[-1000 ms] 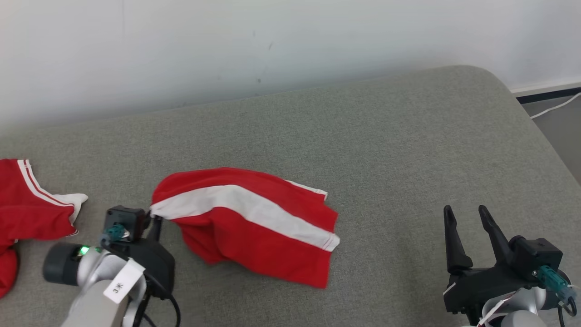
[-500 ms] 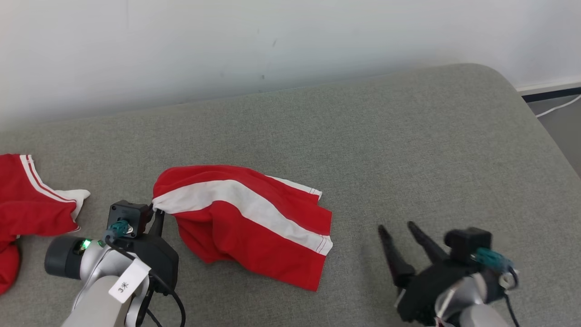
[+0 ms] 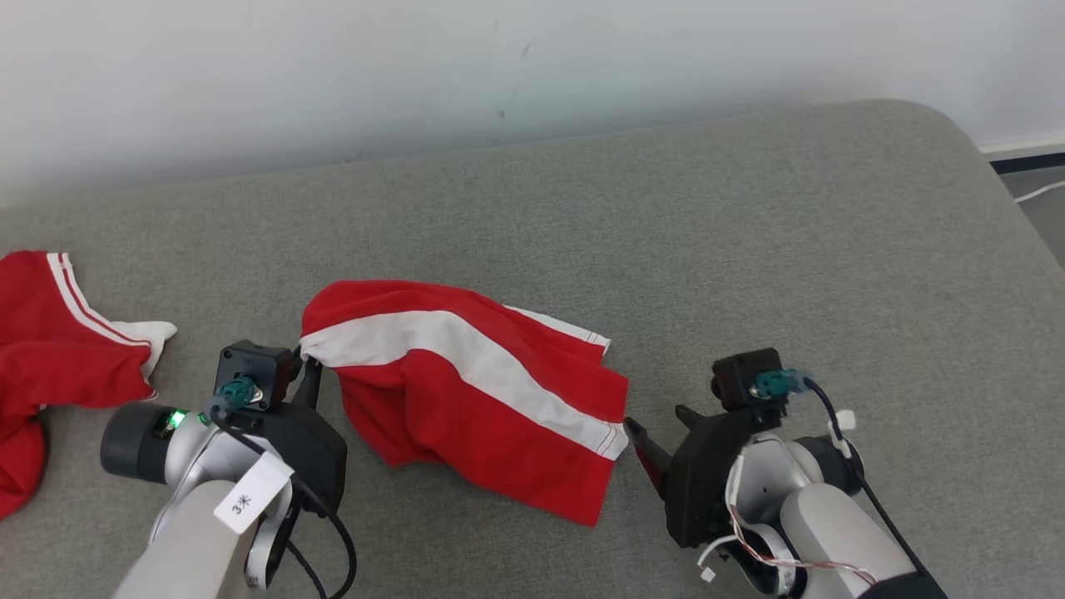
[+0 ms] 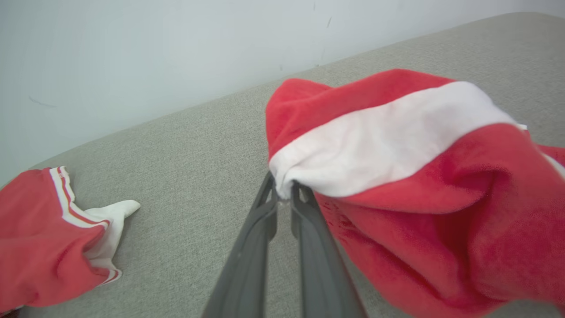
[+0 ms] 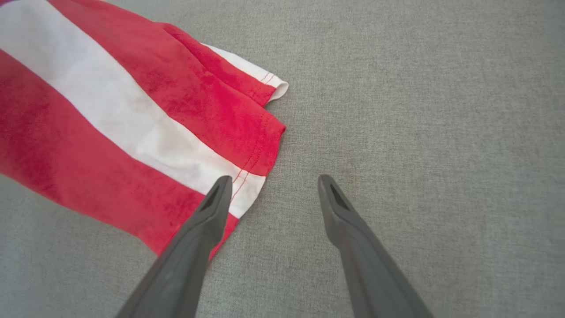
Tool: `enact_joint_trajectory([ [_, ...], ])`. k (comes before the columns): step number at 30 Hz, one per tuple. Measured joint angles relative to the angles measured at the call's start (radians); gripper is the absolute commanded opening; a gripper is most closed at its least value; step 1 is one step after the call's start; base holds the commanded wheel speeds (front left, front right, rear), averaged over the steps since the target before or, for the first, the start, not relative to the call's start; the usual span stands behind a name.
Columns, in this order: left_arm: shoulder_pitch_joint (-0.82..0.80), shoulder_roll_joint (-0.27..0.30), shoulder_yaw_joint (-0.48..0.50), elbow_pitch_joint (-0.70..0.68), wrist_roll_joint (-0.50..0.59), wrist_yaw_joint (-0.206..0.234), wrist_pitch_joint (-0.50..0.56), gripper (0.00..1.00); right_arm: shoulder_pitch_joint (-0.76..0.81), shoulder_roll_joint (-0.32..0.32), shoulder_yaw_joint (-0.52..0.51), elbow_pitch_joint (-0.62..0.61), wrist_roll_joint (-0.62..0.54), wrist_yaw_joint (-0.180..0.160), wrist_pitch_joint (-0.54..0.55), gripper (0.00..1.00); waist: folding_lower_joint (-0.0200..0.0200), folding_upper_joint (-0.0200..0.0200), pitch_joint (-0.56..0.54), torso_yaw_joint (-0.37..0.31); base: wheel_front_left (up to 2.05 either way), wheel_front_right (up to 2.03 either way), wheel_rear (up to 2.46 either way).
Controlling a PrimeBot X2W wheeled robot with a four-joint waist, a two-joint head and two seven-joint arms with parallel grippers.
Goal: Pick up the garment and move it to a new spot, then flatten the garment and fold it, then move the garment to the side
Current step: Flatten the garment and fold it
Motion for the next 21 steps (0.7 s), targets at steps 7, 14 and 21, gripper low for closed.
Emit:
enact_joint_trajectory([
  [7, -0.009, -0.006, -0.002, -0.002, 0.000, 0.000, 0.009, 0.00, -0.062, 0.000, 0.039, 0.067, 0.000, -0.026, 0.100, 1.00, 0.0001, 0.0000, 0.023, 0.025, 0.00, 0.00, 0.00],
  [14, -0.011, -0.007, -0.001, 0.001, 0.000, 0.000, 0.010, 0.00, -0.066, -0.002, 0.110, 0.085, 0.050, -0.044, 0.142, 0.75, 0.0000, 0.0000, 0.037, 0.043, 0.00, 0.00, 0.00],
  [21, -0.011, -0.010, -0.002, 0.004, -0.001, 0.000, 0.010, 0.00, -0.103, -0.002, 0.132, 0.104, 0.091, -0.061, 0.148, 0.38, 0.0001, 0.0000, 0.037, 0.046, 0.00, 0.00, 0.00],
])
